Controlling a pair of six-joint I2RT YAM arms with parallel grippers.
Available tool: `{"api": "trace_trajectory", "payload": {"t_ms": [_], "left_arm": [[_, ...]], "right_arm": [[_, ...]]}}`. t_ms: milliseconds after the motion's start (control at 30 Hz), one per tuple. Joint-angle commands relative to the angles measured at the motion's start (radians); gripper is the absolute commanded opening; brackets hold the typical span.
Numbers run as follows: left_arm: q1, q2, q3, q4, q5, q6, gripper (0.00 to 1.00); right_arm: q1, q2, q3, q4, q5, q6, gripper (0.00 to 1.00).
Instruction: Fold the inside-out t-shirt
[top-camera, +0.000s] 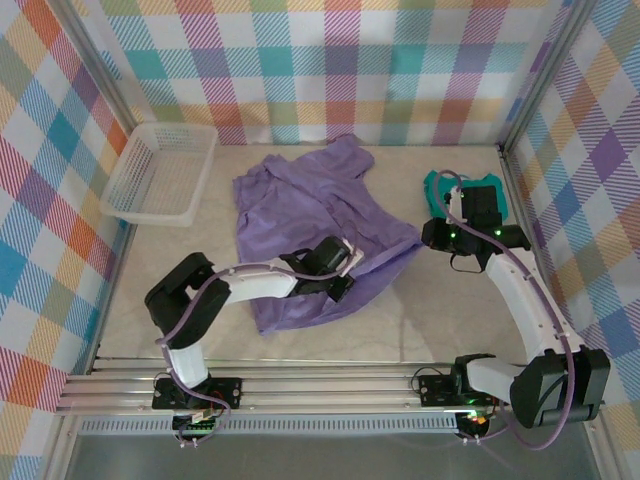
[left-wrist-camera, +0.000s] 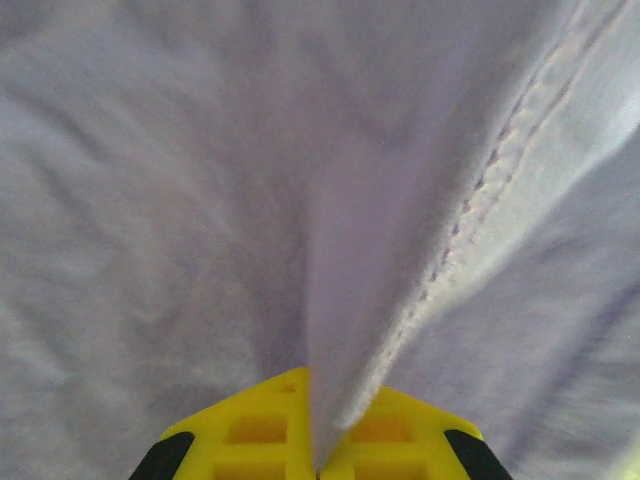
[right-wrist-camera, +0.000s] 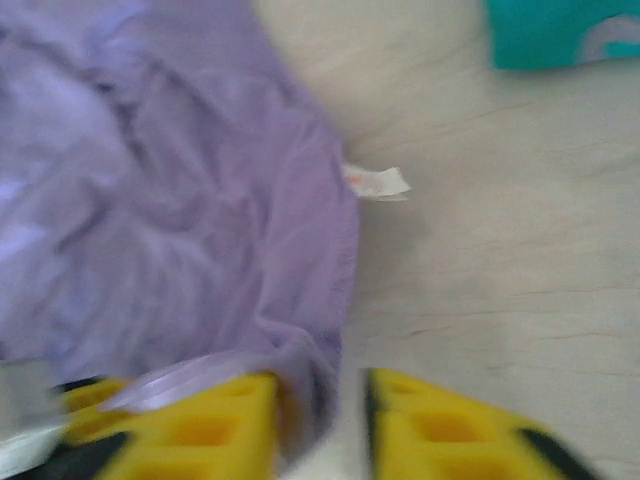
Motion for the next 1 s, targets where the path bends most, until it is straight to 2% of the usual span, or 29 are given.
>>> {"api": "trace_trajectory", "payload": {"t_ms": [0,33,100,133,200,300,367,467,633,833,967], "left_arm": [[0.040,-0.130,0.047,-0.063,0.039,-0.084,0.00],[0.048,-0.144,0.065,-0.093,0.038,-0.100,0.00],[0.070,-0.156,0.106,-0.155,0.057,-0.129,0.00],[0.081,-0.159,0.132,-0.179,0.065,-0.147,0.00],[0.105,-0.166,0.179,-0.269,0.094,-0.169,0.00],[0.139,-0.186,0.236,-0.332,0.172,-0.195,0.00],[0.151,-0.194,0.287,-0.388,0.209,-0.199,0.00],[0.161,-0.199,0.363,-0.490,0.247,-0.192,0.00],[0.173,-0.218,0.425,-0.581,0.295,-0.179,0.00],[0.181,-0.261,0.485,-0.638,0.329,-0.167,0.00],[0.182,-0.288,0.487,-0.622,0.409,-0.177,0.00]], "right_arm": [[0.217,-0.107,-0.058,0.052,0.303,-0.091,0.85],[0.285,-0.158,-0.114,0.129,0.210,-0.149,0.87],[0.312,-0.242,-0.249,0.325,-0.138,-0.163,0.87],[0.324,-0.266,-0.314,0.432,-0.249,-0.134,0.85],[0.382,-0.265,-0.393,0.558,-0.319,-0.120,0.83],[0.514,-0.204,-0.510,0.765,-0.240,-0.190,0.77],[0.578,-0.091,-0.563,0.939,-0.195,-0.239,0.69],[0.631,0.108,-0.582,1.197,-0.157,-0.300,0.58],[0.637,0.406,-0.523,1.504,-0.024,-0.352,0.46],[0.631,0.653,-0.402,1.647,0.095,-0.352,0.43],[0.608,0.719,-0.319,1.624,0.134,-0.293,0.41]]}}
